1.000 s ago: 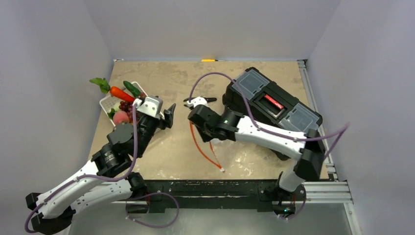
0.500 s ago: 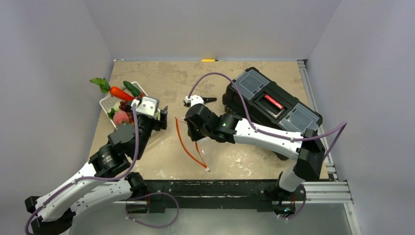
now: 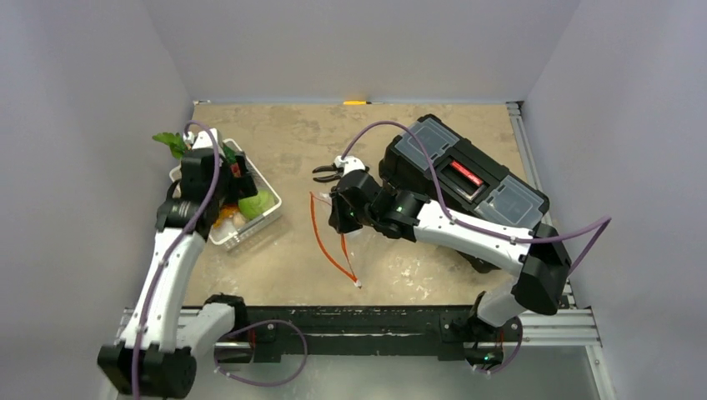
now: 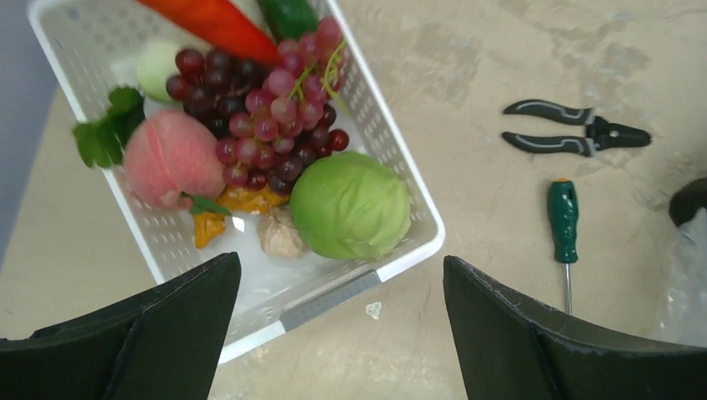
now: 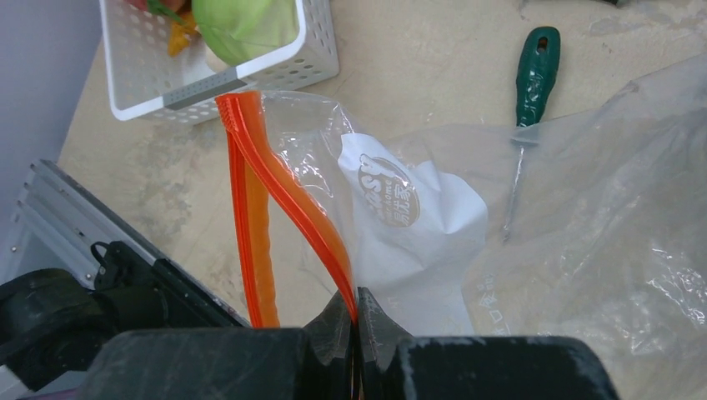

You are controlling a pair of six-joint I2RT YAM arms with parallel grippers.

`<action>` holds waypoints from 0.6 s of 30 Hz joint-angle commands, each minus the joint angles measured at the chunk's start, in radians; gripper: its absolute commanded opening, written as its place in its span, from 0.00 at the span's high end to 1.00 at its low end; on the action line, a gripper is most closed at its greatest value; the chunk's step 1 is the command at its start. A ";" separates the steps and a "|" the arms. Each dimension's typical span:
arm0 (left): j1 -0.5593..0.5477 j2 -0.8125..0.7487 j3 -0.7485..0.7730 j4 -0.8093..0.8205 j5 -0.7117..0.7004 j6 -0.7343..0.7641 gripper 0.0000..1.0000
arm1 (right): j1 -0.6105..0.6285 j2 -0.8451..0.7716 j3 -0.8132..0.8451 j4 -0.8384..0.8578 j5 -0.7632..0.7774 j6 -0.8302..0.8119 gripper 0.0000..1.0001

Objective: Place the food in the zip-top bag and seal the zipper

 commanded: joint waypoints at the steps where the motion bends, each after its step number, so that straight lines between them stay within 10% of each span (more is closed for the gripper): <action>1: 0.186 0.163 0.053 -0.044 0.215 -0.195 0.08 | -0.004 -0.057 0.001 0.050 -0.031 0.000 1.00; 18: 0.368 0.459 0.128 0.390 -0.111 -0.218 0.08 | -0.009 -0.025 0.031 0.058 -0.106 -0.035 1.00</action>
